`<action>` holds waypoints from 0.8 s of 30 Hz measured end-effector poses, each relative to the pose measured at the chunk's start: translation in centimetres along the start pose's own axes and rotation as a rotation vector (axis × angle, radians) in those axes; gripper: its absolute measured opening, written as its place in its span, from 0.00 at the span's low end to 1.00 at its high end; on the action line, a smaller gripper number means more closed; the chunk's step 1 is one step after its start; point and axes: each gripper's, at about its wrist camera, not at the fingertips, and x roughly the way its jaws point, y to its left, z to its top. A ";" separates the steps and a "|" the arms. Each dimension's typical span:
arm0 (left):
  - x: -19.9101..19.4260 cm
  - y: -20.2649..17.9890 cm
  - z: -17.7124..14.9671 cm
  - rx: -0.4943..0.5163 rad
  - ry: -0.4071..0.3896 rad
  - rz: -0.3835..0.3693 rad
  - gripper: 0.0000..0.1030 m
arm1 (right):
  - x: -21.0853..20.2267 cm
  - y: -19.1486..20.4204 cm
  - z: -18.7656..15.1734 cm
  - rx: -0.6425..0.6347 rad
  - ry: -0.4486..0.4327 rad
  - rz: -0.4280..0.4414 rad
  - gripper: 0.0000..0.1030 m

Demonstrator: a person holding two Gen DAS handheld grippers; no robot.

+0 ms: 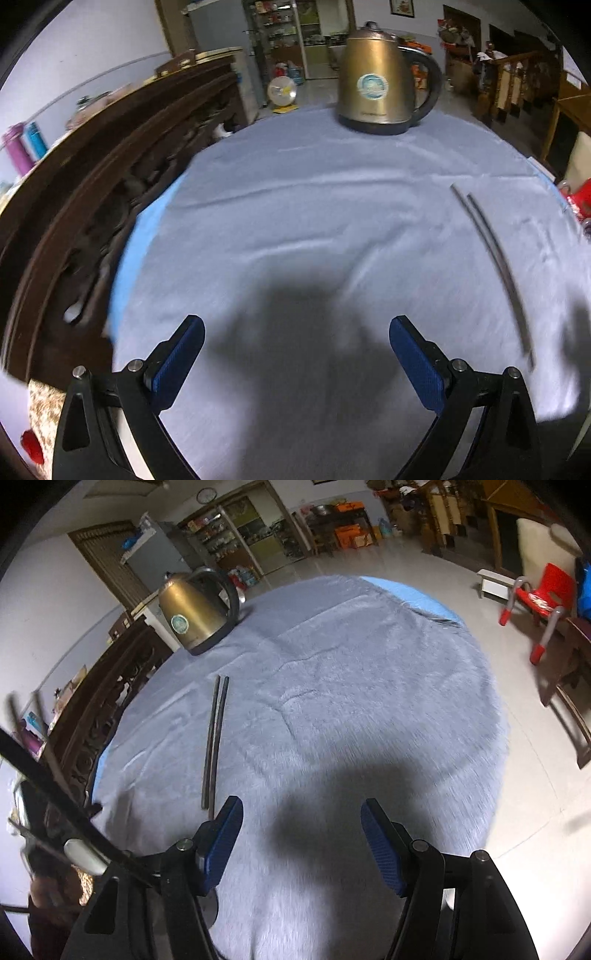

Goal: Organize utensils
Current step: 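Move both open tools toward the last two chopsticks on the cloth, then close the right tool on a chopstick while the left tool grasps the other chopstick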

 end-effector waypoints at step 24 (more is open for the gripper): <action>4.9 -3.8 5.9 0.046 0.018 -0.102 0.92 | 20.7 11.3 14.9 -0.187 0.239 0.116 0.24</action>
